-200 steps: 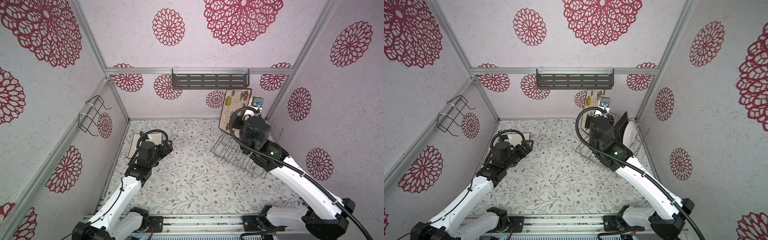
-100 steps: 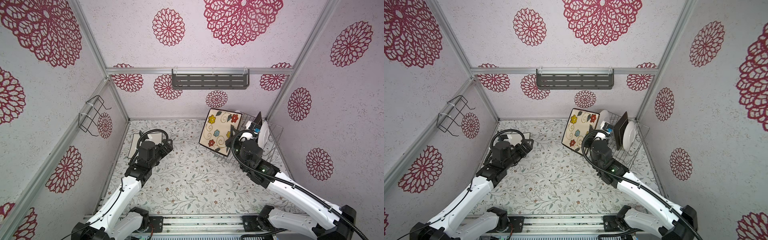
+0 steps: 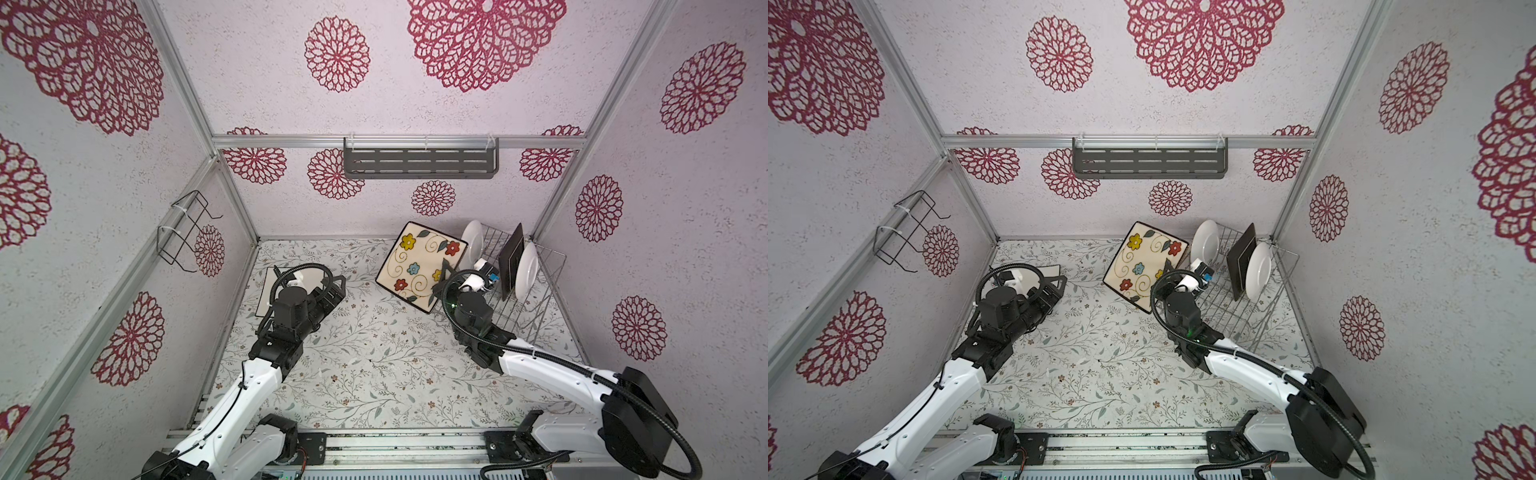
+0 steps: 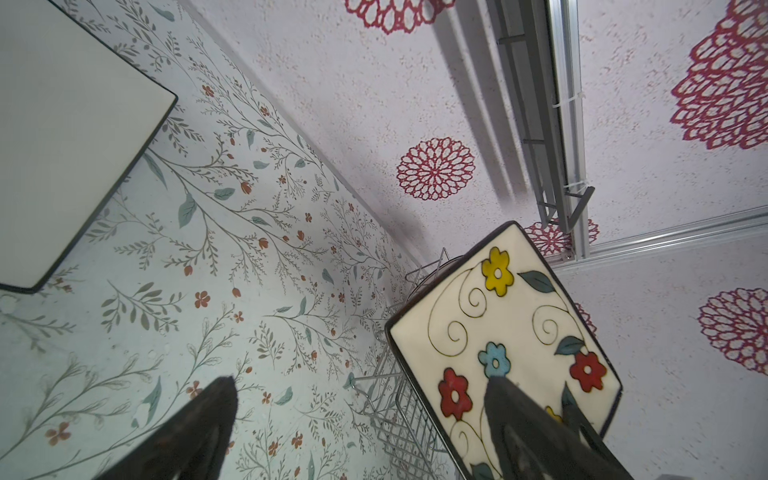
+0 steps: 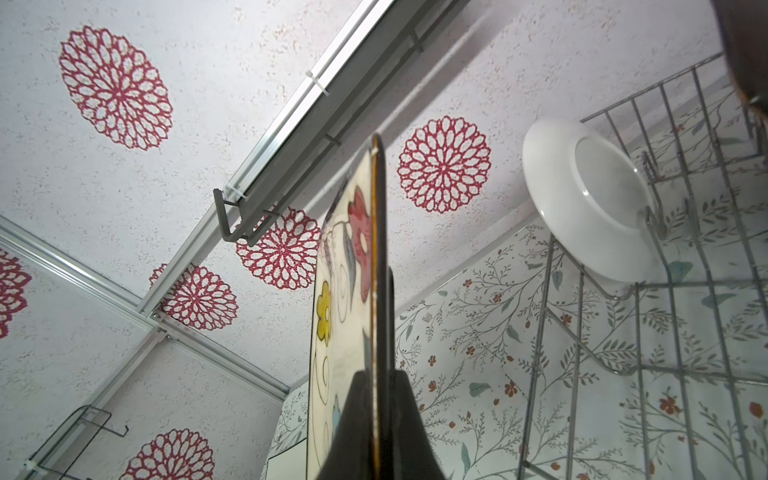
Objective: Unload the plates from the dish rack
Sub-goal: 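Carry the upright flowered plate toward the left gripper with the right gripper, then close the left gripper on the flowered plate edge while the right holds it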
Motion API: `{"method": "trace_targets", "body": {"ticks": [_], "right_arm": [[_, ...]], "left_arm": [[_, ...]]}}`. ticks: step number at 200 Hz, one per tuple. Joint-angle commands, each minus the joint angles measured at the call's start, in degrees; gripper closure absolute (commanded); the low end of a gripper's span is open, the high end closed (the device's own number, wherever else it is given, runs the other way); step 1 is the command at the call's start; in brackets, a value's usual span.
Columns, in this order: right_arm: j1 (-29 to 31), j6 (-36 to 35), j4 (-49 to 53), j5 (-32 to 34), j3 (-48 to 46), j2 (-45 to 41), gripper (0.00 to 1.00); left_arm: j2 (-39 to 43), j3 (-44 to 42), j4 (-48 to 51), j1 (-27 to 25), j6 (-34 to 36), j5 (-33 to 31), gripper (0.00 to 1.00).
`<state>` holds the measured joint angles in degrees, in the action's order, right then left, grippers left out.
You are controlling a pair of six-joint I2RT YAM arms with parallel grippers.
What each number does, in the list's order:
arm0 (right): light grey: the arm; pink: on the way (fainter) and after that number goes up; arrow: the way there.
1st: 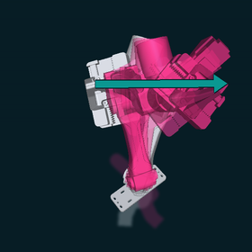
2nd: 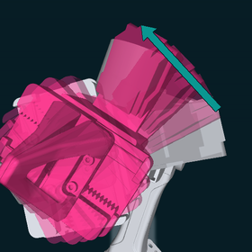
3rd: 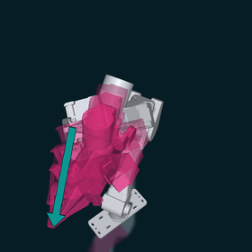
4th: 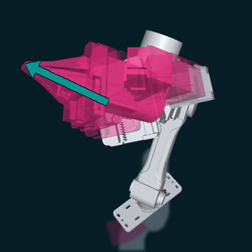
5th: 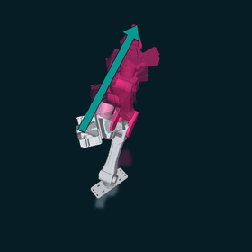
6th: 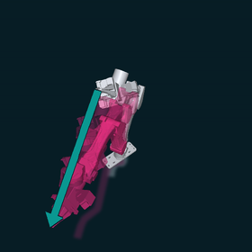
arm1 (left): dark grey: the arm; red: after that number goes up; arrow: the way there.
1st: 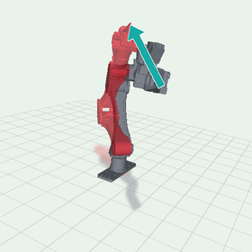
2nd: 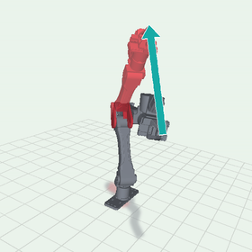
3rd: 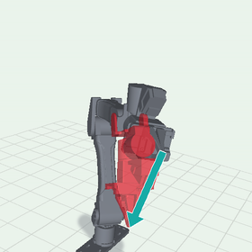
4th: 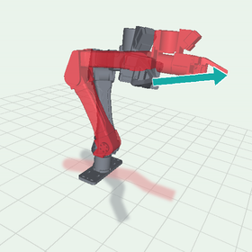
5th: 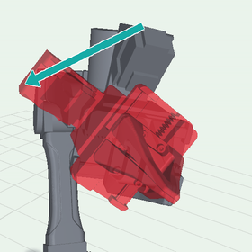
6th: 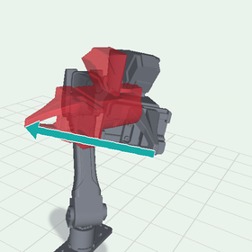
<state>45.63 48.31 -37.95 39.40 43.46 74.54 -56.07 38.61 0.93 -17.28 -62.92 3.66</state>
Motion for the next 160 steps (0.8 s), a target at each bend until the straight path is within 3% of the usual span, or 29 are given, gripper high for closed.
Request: {"method": "trace_targets", "body": {"ticks": [1,84,131,160], "right_arm": [[0.3,9.2,-22.5,0.9,2.9,0.3,1.00],[2.9,18.9,-28.8,2.2,5.1,12.9,1.00],[5.5,18.9,-32.5,2.0,5.7,16.3,1.00],[8.0,16.2,-38.2,5.8,5.1,18.1,1.00]], "left_arm": [[0.6,-0.8,-4.0,-0.4,-1.8,1.7,0.03],[-1.0,-6.3,-13.1,-0.4,-6.2,3.1,0.01],[-2.3,-7.5,-15.9,-0.5,-7.3,4.3,0.01],[-2.6,-8.5,-16.5,-0.5,-7.5,3.9,0.02]]}}
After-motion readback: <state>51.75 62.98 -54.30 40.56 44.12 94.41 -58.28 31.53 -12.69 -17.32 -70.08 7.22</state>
